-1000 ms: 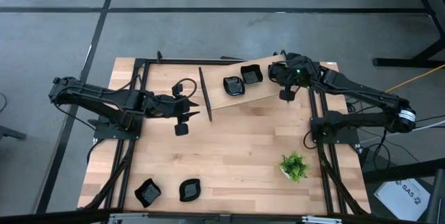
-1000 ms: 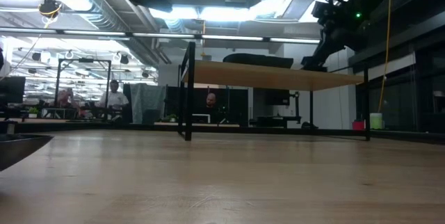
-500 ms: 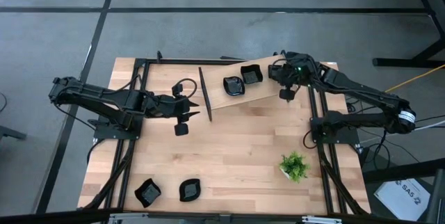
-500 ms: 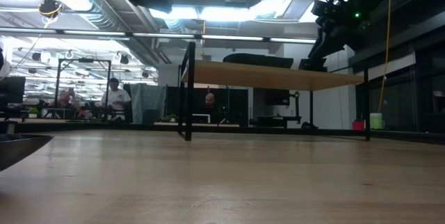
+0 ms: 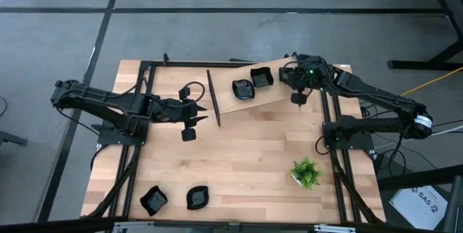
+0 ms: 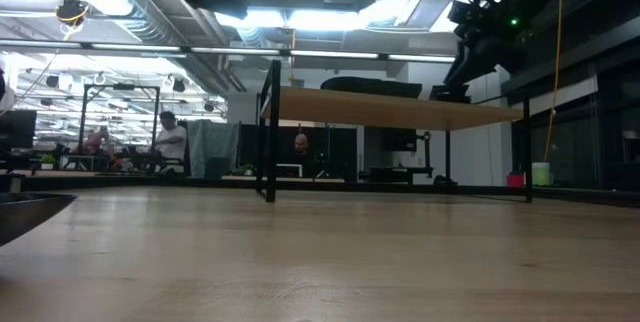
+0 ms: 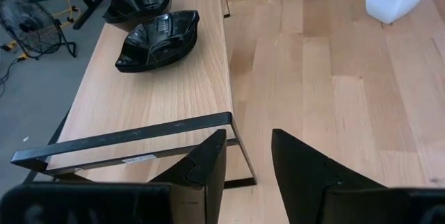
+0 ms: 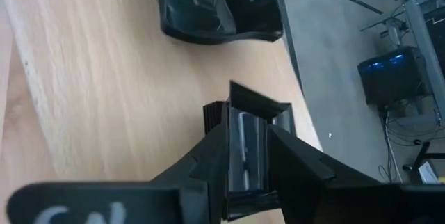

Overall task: Pick & Place Mini shaped plates
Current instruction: Stack the square plate on top of the square plate on the shelf

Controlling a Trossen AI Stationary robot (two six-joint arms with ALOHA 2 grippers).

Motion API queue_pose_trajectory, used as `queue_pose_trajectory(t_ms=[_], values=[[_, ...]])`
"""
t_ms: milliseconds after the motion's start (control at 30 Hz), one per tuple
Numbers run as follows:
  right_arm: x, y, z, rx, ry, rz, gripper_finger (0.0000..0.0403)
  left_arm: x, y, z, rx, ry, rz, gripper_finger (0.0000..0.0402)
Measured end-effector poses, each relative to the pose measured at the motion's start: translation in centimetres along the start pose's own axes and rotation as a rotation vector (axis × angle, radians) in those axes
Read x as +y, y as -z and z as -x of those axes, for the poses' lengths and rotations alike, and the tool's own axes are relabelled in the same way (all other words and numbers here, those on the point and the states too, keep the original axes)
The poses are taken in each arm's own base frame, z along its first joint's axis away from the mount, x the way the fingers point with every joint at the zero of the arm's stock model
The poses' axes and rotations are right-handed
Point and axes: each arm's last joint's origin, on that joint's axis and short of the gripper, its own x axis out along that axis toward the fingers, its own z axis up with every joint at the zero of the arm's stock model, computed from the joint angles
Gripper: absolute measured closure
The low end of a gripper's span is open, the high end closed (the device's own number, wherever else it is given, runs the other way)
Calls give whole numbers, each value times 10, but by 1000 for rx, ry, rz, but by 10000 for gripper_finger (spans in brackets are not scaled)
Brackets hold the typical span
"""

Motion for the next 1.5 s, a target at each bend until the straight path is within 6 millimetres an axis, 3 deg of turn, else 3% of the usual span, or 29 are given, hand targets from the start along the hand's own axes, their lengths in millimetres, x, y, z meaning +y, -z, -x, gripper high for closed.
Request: queue_pose_trajectory(t_ms=[467,1000,1500], values=[[1,3,0,56,20,6,320,0,0,0,0,0,11,293],[1,3,0,56,20,5,395,0,0,0,0,0,8,295],[-1,3,0,79,69,36,394,0,0,0,0,-3,-19,297]])
